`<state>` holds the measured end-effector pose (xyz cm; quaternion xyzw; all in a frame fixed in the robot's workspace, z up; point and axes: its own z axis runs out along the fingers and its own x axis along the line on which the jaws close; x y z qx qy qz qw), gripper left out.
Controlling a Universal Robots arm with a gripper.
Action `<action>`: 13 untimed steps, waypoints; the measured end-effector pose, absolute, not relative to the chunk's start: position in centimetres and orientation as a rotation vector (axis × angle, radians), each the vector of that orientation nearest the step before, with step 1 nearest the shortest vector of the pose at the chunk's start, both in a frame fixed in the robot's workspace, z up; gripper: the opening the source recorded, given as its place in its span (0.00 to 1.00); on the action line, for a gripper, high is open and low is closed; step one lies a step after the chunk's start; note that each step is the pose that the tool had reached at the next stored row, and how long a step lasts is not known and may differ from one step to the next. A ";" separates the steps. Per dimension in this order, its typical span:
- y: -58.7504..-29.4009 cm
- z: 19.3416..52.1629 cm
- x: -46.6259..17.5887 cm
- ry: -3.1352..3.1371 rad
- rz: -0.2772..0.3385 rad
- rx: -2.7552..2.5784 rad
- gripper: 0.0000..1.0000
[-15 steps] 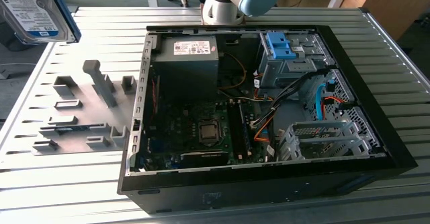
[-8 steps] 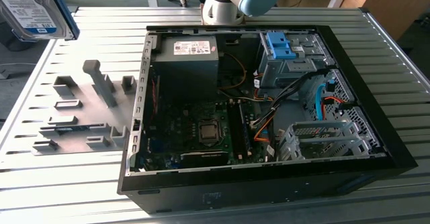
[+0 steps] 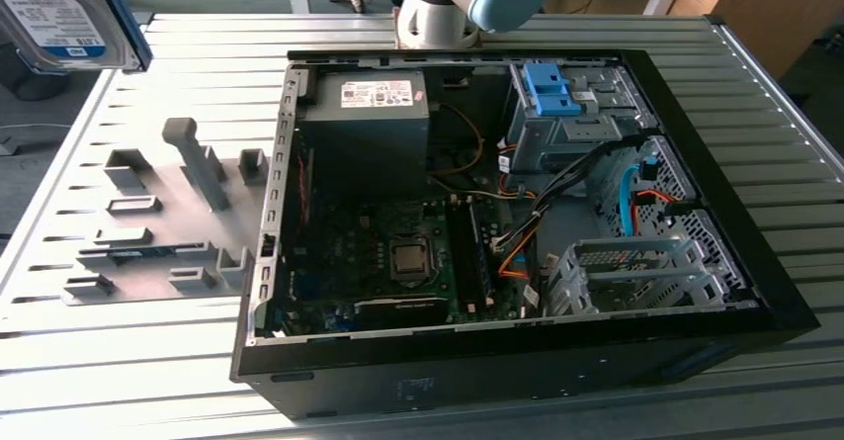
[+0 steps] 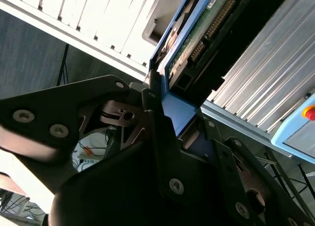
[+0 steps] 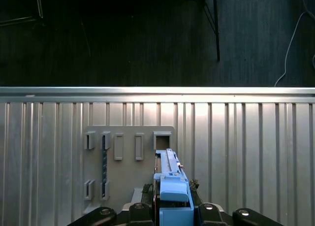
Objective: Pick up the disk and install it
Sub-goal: 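Pick up the disk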
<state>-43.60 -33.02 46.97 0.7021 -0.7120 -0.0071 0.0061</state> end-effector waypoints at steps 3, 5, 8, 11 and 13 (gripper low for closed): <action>-33.0 47.4 -43.6 -2.228 -0.022 2.197 0.36; -33.0 47.7 -43.6 -2.228 -0.022 2.197 0.36; -33.0 48.1 -43.6 -2.228 -0.022 2.197 0.36; -33.0 48.5 -43.6 -2.228 -0.022 2.197 0.36; -33.0 48.9 -43.6 -2.228 -0.022 2.197 0.36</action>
